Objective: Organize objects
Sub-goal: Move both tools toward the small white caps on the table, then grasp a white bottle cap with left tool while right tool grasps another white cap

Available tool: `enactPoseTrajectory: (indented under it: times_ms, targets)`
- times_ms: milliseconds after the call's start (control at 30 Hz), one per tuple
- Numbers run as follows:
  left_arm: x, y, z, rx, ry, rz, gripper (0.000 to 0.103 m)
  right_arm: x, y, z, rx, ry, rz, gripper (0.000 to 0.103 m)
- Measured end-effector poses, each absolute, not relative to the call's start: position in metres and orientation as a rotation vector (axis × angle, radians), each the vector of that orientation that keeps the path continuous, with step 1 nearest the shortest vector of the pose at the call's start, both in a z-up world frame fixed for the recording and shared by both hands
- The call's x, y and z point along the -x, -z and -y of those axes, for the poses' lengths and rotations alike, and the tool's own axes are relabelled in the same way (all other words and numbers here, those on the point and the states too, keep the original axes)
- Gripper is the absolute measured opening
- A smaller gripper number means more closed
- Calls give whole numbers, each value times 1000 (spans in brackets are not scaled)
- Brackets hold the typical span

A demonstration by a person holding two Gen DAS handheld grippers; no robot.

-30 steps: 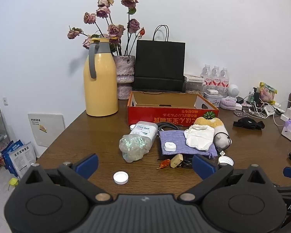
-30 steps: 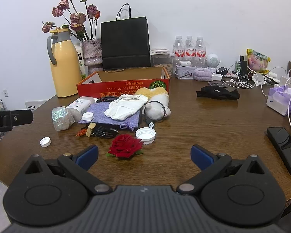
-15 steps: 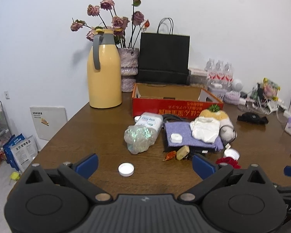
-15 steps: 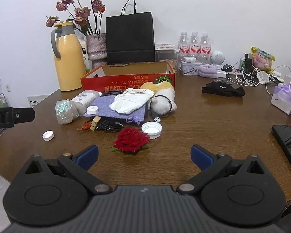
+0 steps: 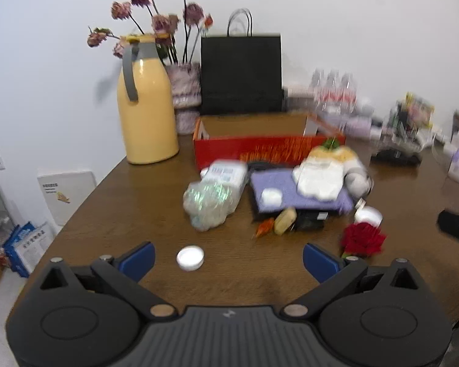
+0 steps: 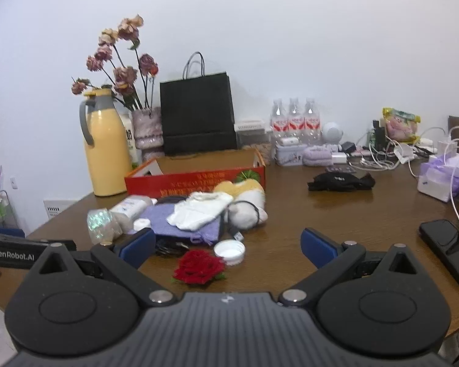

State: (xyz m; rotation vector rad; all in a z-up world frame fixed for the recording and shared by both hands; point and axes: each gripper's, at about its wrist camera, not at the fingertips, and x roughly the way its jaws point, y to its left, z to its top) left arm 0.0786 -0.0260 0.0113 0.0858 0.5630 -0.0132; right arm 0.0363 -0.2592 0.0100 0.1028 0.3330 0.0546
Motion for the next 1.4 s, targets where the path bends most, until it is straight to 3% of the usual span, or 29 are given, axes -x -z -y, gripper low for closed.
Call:
enactPoseTrajectory:
  times_ms: [367, 733, 867, 933, 967, 1033, 1067, 1400]
  targets:
    - [-105, 17, 13, -110, 12, -621, 93, -87, 14, 252, -71, -138, -464, 103]
    - [-140, 23, -20, -5, 41, -587, 91, -161, -7, 199, 9, -289, -409, 102]
    - [-148, 32, -26, -33, 68, -621, 68, -195, -2, 160, 47, -354, -444, 73]
    - [-151, 37, -26, -40, 73, -655, 52, -210, 6, 147, 54, -375, -489, 65]
    - [-152, 39, -27, -37, 78, -677, 38, -214, 10, 143, 51, -384, -509, 56]
    - [-150, 40, -26, -43, 79, -669, 27, -221, 19, 139, 37, -393, -552, 37]
    - [-148, 39, -27, -43, 87, -666, 27, -223, 23, 138, 29, -398, -567, 27]
    - [-99, 4, -15, -39, 125, -589, 27, -134, 4, 162, 33, -411, -495, 27]
